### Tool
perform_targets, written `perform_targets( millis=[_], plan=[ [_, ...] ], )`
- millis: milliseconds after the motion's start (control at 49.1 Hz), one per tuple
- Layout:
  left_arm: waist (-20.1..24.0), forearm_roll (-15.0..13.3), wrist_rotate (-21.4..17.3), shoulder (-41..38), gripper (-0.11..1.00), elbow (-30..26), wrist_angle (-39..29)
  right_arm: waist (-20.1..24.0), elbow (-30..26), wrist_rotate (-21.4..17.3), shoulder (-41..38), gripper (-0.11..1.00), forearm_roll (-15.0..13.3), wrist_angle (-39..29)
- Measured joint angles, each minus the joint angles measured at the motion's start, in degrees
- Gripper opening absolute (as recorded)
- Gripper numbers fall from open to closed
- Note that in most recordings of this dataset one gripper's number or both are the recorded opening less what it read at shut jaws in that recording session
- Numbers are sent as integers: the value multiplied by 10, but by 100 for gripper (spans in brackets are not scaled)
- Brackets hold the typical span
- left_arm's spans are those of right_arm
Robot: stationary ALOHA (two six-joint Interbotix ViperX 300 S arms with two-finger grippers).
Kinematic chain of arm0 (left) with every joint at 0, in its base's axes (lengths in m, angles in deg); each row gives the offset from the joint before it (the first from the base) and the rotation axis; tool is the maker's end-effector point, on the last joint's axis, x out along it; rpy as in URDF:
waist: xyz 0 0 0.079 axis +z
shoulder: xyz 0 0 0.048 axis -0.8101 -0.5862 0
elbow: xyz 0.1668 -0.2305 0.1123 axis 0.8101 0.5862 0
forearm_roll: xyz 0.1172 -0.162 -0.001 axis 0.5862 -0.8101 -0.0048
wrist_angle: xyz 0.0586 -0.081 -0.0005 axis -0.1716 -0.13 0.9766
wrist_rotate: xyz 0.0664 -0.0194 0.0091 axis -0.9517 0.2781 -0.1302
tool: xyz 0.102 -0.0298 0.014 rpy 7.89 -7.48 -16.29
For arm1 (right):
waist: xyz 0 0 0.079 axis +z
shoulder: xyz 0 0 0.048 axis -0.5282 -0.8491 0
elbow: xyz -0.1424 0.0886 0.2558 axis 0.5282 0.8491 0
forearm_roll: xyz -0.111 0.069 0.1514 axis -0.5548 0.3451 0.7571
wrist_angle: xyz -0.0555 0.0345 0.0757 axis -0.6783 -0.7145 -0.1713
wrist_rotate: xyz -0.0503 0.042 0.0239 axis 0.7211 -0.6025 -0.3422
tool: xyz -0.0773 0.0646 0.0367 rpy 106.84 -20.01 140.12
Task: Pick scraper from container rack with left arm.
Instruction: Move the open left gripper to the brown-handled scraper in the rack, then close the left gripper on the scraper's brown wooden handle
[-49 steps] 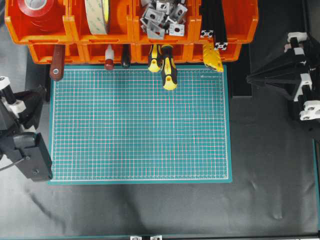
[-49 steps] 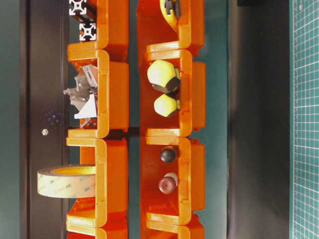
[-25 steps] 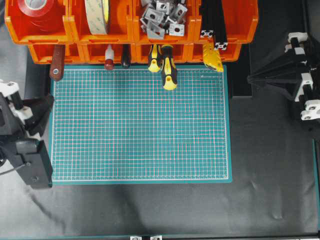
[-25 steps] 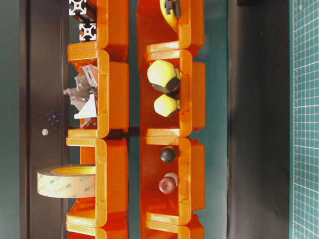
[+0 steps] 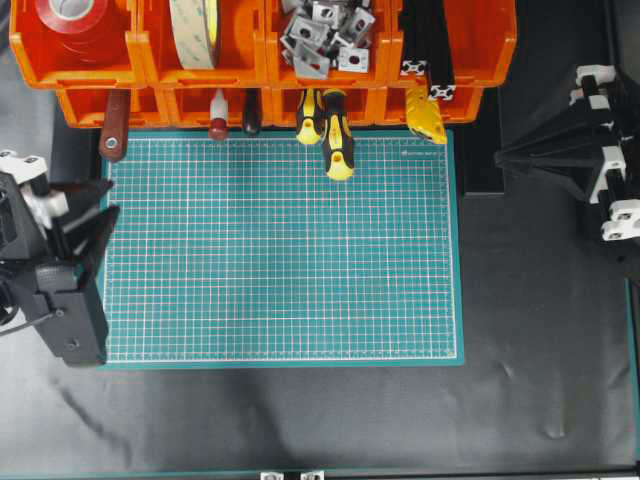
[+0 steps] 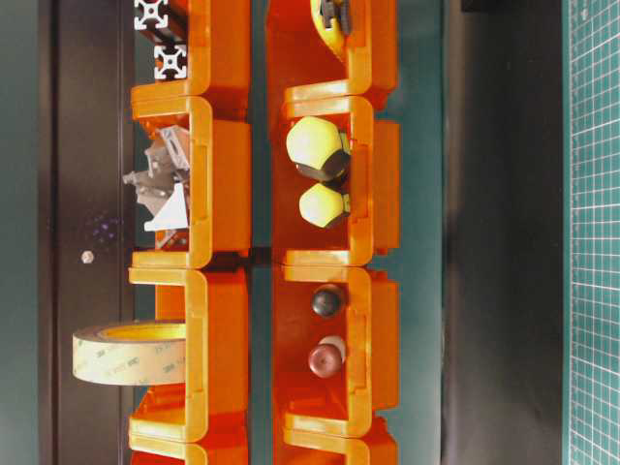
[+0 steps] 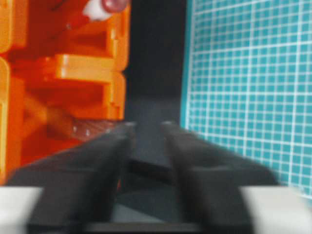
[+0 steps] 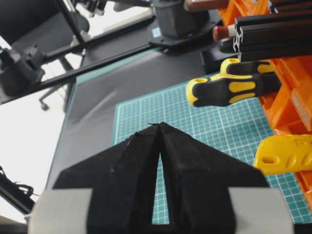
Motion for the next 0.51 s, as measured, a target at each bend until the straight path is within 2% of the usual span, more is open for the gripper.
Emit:
perform_targets(
  millis=[102,163,305,509],
  plan=[
    [9,0,1,2,79,13,7,0,0,0,0,-1,0,0],
    [20,0,-1,2,89,17,11,0,0,0,-2,-1,0,0],
    [46,1,-17,4,91,27,28,0,0,0,-2,-1,0,-6],
    [113,0,-65,6,91,43,68,0,0,0,-2,-1,1,-8]
  ],
)
